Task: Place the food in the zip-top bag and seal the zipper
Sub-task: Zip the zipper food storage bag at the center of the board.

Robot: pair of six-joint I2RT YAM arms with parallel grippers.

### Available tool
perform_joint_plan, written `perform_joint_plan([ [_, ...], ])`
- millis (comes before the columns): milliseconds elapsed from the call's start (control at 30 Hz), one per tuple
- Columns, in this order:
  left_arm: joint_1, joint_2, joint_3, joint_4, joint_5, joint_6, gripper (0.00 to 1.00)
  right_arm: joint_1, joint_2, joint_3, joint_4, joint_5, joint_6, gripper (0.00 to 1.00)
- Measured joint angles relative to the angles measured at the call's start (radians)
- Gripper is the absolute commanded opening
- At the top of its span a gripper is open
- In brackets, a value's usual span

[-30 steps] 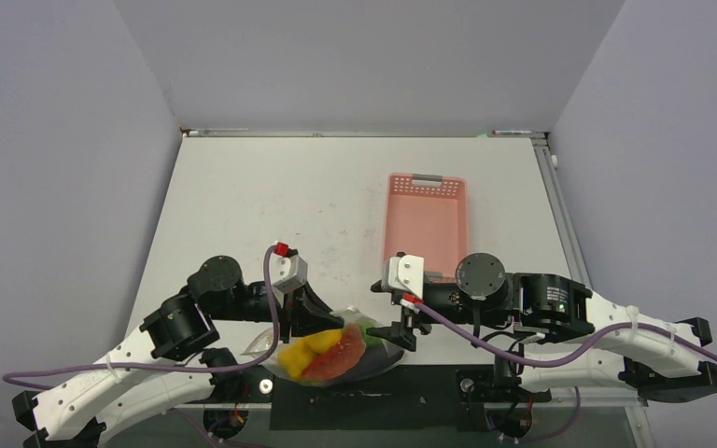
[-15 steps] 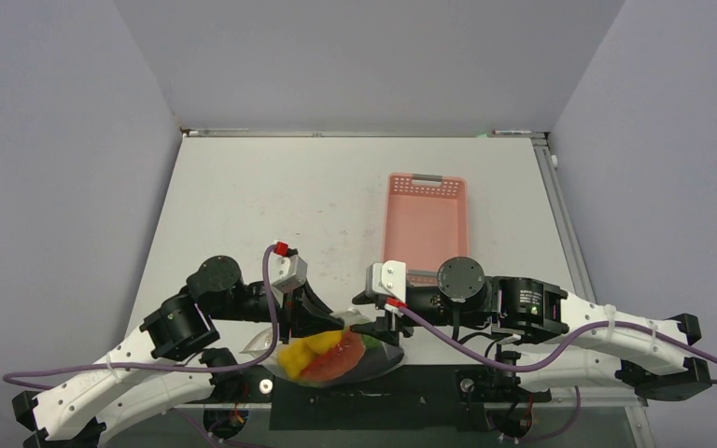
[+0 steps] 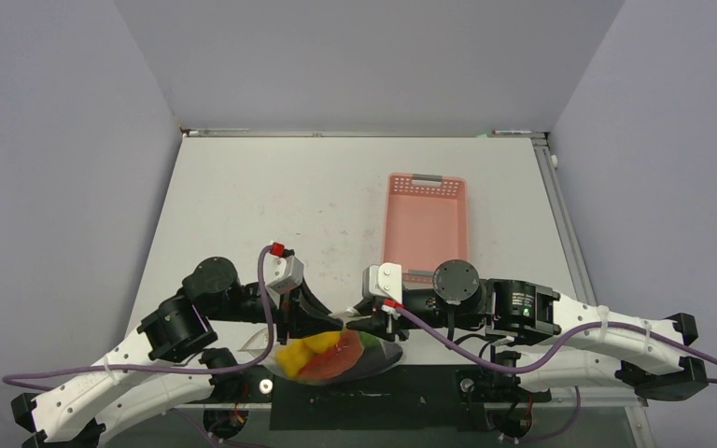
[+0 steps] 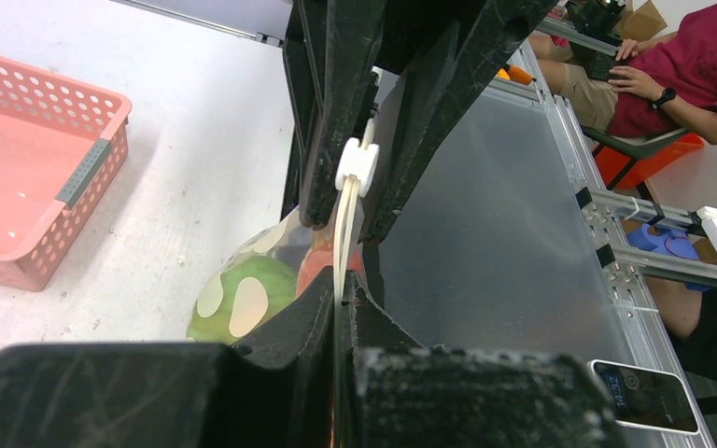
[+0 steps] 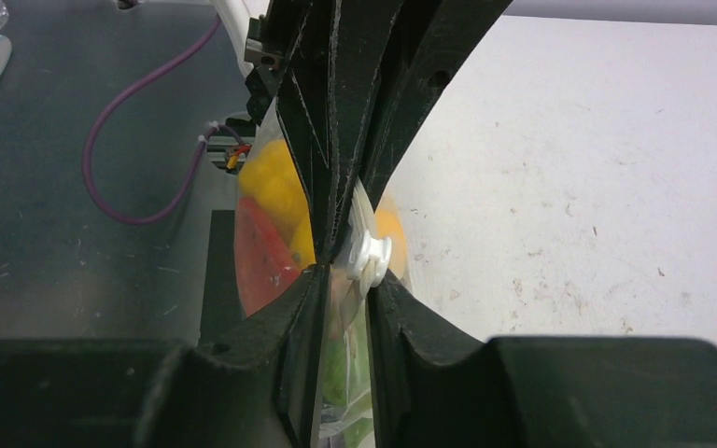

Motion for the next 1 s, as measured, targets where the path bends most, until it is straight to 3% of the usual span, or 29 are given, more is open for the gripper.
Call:
perform_joint_plan([
  [133, 0.0, -0.002, 0.0, 0.001, 0.0, -0.001, 0.0, 0.0, 0.0, -0.003, 0.012, -0.003, 0.009, 0.14],
  [233, 0.0, -0.003, 0.0, 0.003, 0.0, -0.002, 0.0, 0.0, 0.0, -0.004, 0.019, -0.004, 0.013, 0.05],
  [533, 0.0, -0.013, 0.0, 0.008, 0.007, -0.004, 0.0, 0.0, 0.0, -0.005, 0.029, -0.005, 0.02, 0.05],
  [867, 0.0, -0.028, 0.0, 0.016, 0.006, -0.003, 0.38, 0.005, 0.018, -0.005, -0.011, 0.018, 0.037, 0.05],
  [1000, 0.0, -0.029, 0.0, 0.015, -0.005, 0.005, 0.47, 0.005, 0.038, 0.0, -0.043, 0.028, 0.044, 0.05],
])
